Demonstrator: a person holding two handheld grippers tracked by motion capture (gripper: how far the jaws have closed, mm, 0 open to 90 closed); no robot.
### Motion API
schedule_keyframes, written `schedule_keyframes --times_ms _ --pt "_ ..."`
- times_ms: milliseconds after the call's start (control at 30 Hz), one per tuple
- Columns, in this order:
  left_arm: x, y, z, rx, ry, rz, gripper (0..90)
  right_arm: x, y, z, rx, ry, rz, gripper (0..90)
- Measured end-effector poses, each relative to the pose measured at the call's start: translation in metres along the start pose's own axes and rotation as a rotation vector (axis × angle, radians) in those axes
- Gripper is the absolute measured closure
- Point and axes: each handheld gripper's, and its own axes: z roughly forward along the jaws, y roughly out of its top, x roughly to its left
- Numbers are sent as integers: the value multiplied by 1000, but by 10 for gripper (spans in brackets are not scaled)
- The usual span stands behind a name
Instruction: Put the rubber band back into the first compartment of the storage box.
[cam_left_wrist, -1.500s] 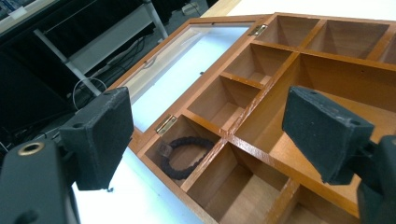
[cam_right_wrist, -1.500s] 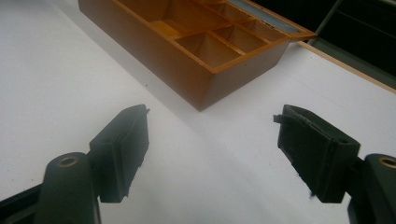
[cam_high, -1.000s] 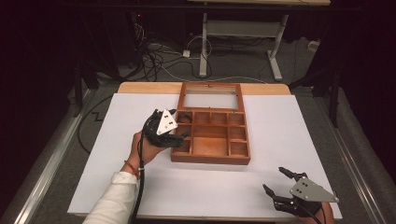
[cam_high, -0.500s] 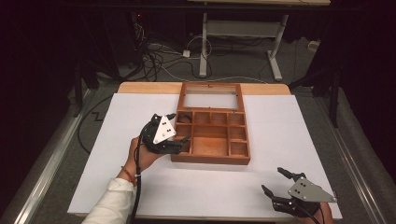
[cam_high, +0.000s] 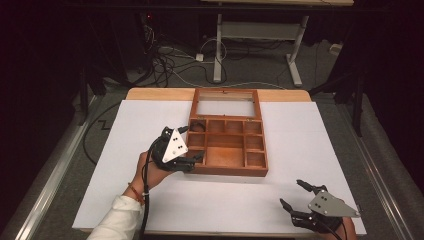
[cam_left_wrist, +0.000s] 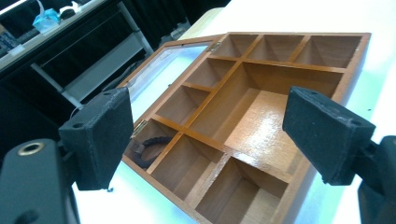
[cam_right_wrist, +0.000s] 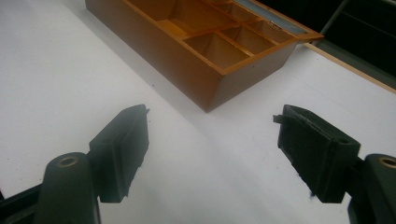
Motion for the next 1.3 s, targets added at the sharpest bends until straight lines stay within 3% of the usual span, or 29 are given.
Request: schedule_keyframes --times_ms 333,767,1300 --pt "-12 0 -7 -18 1 37 161 2 0 1 3 4 -7 253" --pt "-25 -5 -23 -35 -12 36 159 2 1 1 3 3 -13 253" --pt "-32 -22 -44 -12 13 41 158 4 2 1 0 7 -16 253"
